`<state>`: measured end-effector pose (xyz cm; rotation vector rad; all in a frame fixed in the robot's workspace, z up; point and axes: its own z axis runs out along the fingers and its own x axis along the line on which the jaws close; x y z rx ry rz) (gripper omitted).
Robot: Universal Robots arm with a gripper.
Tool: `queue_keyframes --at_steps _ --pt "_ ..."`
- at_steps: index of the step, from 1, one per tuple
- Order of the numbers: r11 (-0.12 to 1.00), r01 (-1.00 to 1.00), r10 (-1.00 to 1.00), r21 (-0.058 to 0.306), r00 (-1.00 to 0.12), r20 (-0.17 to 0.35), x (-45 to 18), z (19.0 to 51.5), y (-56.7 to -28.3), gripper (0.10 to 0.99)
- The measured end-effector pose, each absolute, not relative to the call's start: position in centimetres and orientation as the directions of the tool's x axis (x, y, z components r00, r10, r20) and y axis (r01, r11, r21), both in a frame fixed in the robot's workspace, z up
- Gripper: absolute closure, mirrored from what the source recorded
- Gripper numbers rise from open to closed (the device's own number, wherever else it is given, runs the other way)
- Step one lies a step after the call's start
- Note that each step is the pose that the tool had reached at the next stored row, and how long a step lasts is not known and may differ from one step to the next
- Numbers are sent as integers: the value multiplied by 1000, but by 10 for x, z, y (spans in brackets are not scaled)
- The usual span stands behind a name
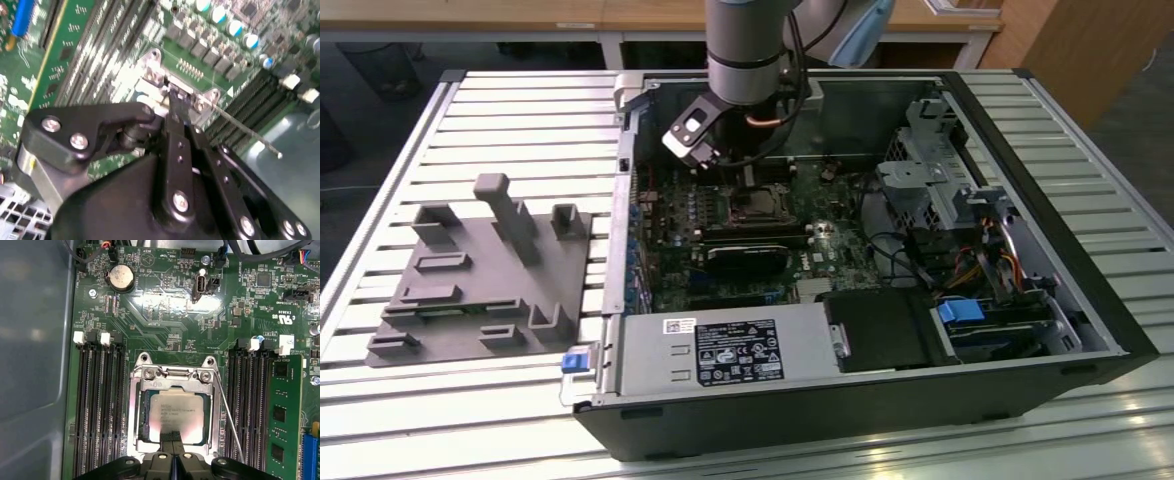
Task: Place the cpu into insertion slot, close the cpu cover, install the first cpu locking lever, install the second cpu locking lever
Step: 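Close the cpu cover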
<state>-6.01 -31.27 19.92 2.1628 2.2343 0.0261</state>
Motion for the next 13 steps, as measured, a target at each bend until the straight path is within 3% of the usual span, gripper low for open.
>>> queue_keyframes --at_steps 13 --pt "33 999 999 33 -32 -12 -55 208 -312 980"
